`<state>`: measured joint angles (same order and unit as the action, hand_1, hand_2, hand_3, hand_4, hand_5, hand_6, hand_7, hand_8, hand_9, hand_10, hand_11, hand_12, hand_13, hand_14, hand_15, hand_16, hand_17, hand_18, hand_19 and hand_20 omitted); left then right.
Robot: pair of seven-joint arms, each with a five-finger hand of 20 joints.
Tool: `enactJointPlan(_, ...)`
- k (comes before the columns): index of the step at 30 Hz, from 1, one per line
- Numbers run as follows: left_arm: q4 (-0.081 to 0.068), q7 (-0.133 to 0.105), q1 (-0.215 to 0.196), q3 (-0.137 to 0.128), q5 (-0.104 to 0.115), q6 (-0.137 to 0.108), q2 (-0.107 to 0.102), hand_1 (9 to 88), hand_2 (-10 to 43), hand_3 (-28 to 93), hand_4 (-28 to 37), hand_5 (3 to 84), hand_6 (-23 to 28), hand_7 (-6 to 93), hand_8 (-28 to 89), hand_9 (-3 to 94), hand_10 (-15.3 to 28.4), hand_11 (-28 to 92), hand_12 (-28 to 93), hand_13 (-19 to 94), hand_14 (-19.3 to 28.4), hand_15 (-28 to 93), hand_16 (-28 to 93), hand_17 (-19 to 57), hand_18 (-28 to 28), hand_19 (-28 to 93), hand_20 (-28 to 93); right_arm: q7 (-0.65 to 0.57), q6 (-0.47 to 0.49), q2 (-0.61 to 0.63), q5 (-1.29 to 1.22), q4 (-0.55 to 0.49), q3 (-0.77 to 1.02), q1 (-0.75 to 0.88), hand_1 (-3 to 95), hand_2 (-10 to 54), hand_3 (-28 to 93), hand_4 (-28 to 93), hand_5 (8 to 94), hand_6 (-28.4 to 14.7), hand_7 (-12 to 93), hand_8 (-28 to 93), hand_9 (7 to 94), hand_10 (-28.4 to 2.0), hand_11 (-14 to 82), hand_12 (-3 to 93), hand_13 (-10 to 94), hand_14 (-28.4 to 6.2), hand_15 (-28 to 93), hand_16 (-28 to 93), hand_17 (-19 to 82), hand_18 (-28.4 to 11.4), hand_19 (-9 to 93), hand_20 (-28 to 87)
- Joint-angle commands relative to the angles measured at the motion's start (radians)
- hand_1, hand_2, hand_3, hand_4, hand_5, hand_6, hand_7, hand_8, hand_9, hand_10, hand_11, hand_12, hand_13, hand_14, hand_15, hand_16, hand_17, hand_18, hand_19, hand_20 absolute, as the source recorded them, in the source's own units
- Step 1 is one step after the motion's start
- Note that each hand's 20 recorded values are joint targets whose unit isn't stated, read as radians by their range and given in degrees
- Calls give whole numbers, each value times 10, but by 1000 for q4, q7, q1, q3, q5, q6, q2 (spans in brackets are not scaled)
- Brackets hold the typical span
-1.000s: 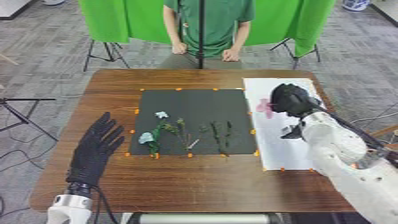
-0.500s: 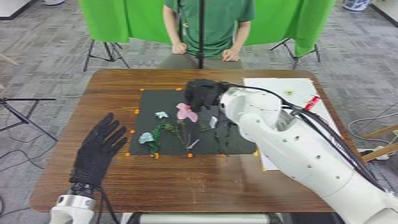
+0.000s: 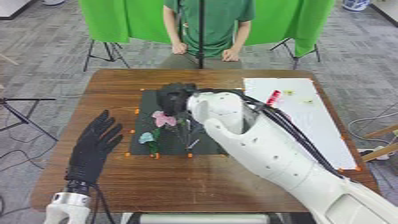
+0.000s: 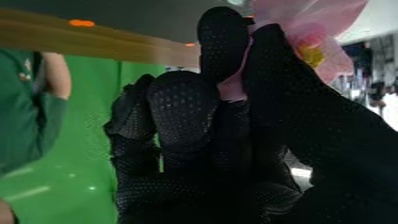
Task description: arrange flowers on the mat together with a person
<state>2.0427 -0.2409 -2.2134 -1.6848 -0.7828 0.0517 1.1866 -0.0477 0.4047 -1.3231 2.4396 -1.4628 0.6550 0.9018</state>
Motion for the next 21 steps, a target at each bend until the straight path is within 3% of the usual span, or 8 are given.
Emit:
enactJointPlan(1,1,-8,-7,1,4,-11,-11,294,-60,672,-258,255,20,200,-111,189,97,189,148,181,121,166,59,-111,203,386,75,55,25,-18,149,32,-19,-18,489,-95,827,-247,696,26,474,17,865,-52,162,492,733,-51,712,283,313,-188,839,469)
enactJointPlan(3,8,-18,-21,4,5,-12,-14,295,-60,671,-259,255,20,200,-110,189,97,189,148,181,121,166,59,-111,203,385,75,57,37,-9,169,19,-24,-17,489,-95,827,-249,695,26,477,15,864,-52,161,490,730,-51,711,286,312,-187,836,469)
enactJointPlan(5,29,-50,-62,10,7,-24,-26,295,-60,672,-258,255,20,201,-110,189,98,189,148,180,121,166,59,-111,203,385,75,35,57,10,154,-17,-36,-8,489,-95,827,-250,694,27,479,13,861,-51,160,490,723,-50,707,298,309,-187,833,470)
enactJointPlan(7,37,-69,-77,15,10,-34,-34,295,-60,672,-259,255,19,201,-110,189,98,188,148,180,121,166,60,-111,203,385,75,44,87,5,171,-21,-31,-10,488,-95,827,-252,694,28,480,11,859,-52,160,489,720,-52,705,303,306,-186,830,470)
enactJointPlan(11,32,-56,-65,12,7,-28,-27,294,-61,673,-259,255,20,200,-111,189,97,189,148,181,120,166,60,-111,203,385,75,66,102,-14,224,-1,-19,-14,488,-95,822,-260,689,30,486,8,847,-53,156,487,708,-52,698,317,295,-188,822,472)
enactJointPlan(16,15,-27,-34,8,4,-17,-16,295,-61,672,-259,255,20,201,-111,191,97,190,148,181,120,165,60,-111,203,384,76,85,95,-39,261,33,1,-18,459,-95,812,-274,656,28,482,-5,817,-49,157,478,691,-57,706,296,284,-188,812,480)
enactJointPlan(21,7,-18,-19,7,3,-15,-13,294,-61,673,-257,255,20,200,-111,191,98,191,147,181,120,165,60,-111,203,384,76,92,88,-54,289,54,8,-25,430,-95,796,-281,633,18,452,-19,781,-52,157,465,665,-62,718,286,271,-189,804,485)
